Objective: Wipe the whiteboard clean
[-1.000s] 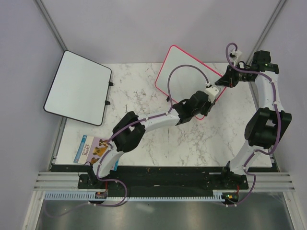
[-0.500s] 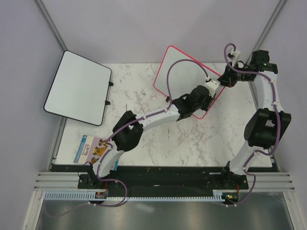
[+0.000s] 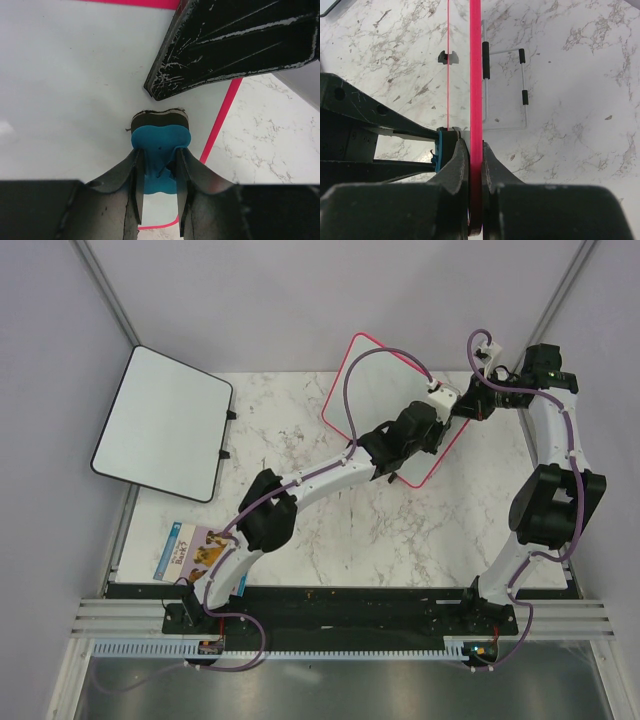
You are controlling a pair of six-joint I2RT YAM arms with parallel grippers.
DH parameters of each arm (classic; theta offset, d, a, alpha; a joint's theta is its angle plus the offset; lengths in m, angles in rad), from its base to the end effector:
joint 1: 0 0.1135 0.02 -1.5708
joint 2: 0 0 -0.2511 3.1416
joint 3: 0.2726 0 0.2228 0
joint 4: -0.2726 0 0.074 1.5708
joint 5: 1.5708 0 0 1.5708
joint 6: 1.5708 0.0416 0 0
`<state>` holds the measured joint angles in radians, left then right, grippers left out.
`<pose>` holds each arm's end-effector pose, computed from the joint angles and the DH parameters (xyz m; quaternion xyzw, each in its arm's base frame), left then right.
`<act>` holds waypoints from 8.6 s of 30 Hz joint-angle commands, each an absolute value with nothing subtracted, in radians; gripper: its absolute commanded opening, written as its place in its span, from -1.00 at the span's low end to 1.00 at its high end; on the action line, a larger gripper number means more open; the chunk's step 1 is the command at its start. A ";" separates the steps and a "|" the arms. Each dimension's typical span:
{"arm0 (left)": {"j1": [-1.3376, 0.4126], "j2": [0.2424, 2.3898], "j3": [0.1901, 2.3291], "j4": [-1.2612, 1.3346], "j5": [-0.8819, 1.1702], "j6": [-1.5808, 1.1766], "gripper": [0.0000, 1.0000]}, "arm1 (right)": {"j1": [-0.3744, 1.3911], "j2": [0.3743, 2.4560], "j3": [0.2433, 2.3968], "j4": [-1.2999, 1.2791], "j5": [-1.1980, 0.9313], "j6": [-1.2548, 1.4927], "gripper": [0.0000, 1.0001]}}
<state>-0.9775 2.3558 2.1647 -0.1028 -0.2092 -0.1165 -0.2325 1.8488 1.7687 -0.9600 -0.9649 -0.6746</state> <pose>0.3031 -0.4340 0.2760 0.2767 0.7517 -0.2367 0.5498 0.3553 -0.0490 0.3133 -0.3061 0.8074 0.3007 0.4050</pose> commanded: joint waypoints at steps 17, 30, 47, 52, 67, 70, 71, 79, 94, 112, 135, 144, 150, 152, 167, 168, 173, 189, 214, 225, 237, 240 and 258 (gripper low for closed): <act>-0.861 2.310 1.904 -0.091 -0.324 -0.337 -0.97 | -0.129 1.941 1.647 -1.259 -0.796 -0.862 -1.00; -0.884 2.286 1.942 -0.012 -0.305 -0.270 -0.96 | -0.127 1.944 1.652 -1.259 -0.798 -0.858 -1.00; -0.700 2.200 1.843 0.025 -0.307 -0.354 -0.97 | -0.129 1.939 1.646 -1.259 -0.793 -0.856 -1.00; -0.670 2.180 1.755 0.032 -0.299 -0.364 -0.96 | -0.129 1.944 1.661 -1.269 -0.790 -0.845 -1.00; -0.836 2.223 1.701 0.057 -0.161 -0.403 -0.96 | -0.129 1.947 1.660 -1.276 -0.790 -0.838 -1.00; -0.877 2.220 1.671 0.074 -0.140 -0.442 -0.96 | -0.129 1.947 1.658 -1.275 -0.792 -0.838 -1.00; -0.885 2.217 1.664 0.080 -0.140 -0.446 -0.97 | -0.129 1.947 1.658 -1.275 -0.792 -0.838 -1.00; -0.839 2.194 1.741 0.075 -0.195 -0.390 -0.96 | -0.129 1.950 1.660 -1.276 -0.793 -0.839 -1.00; -0.729 2.212 1.957 0.064 -0.183 -0.318 -0.96 | -0.127 1.953 1.661 -1.276 -0.798 -0.841 -1.00; -0.695 2.368 2.293 -0.080 -0.169 -0.248 -0.96 | -0.127 1.947 1.657 -1.276 -0.795 -0.841 -1.00; -0.699 2.252 1.721 -0.098 -0.130 -0.635 -0.97 | -0.127 1.947 1.644 -1.278 -0.799 -0.847 -1.00; -0.805 2.223 1.592 -0.045 -0.149 -0.657 -0.96 | -0.127 1.944 1.638 -1.278 -0.801 -0.850 -1.00; -0.925 2.224 1.589 0.021 -0.160 -0.597 -0.97 | -0.127 1.940 1.637 -1.275 -0.802 -0.851 -1.00; -0.962 2.214 1.586 0.044 -0.169 -0.577 -0.96 | -0.129 1.940 1.637 -1.278 -0.802 -0.850 -1.00; -0.947 2.024 1.441 0.031 -0.448 -0.499 -0.97 | -0.129 1.954 1.651 -1.278 -0.787 -0.813 -1.00; -0.937 2.010 1.427 0.037 -0.466 -0.467 -0.96 | -0.129 1.959 1.655 -1.276 -0.781 -0.808 -1.00; -0.928 1.901 1.329 0.116 -0.552 -0.322 -0.96 | -0.135 1.974 1.675 -1.276 -0.765 -0.767 -1.00; -0.747 1.523 0.990 0.077 -0.508 -0.302 -0.97 | -0.150 1.971 1.718 -1.238 -0.758 -0.557 -1.00; -0.742 1.690 0.920 0.080 -0.305 -0.433 0.53 | -0.229 2.006 1.700 -1.367 -0.726 -0.567 -0.95; -0.742 1.628 0.877 0.094 -0.331 -0.431 0.82 | -0.242 2.000 1.689 -1.384 -0.738 -0.603 -0.31; -0.742 1.592 0.856 0.092 -0.342 -0.419 0.84 | -0.258 2.025 1.701 -1.376 -0.770 -0.604 -0.12; -0.744 1.586 0.857 0.092 -0.344 -0.413 0.85 | -0.264 2.019 1.706 -1.371 -0.769 -0.606 -0.03; -0.744 1.580 0.873 0.117 -0.321 -0.402 0.84 | -0.321 1.921 1.847 -1.318 -0.799 -0.514 0.41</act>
<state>-0.7418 1.6066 0.8604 0.0635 -0.3149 -0.4080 -0.3046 1.9900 1.7981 -1.3392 -0.7872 -0.5430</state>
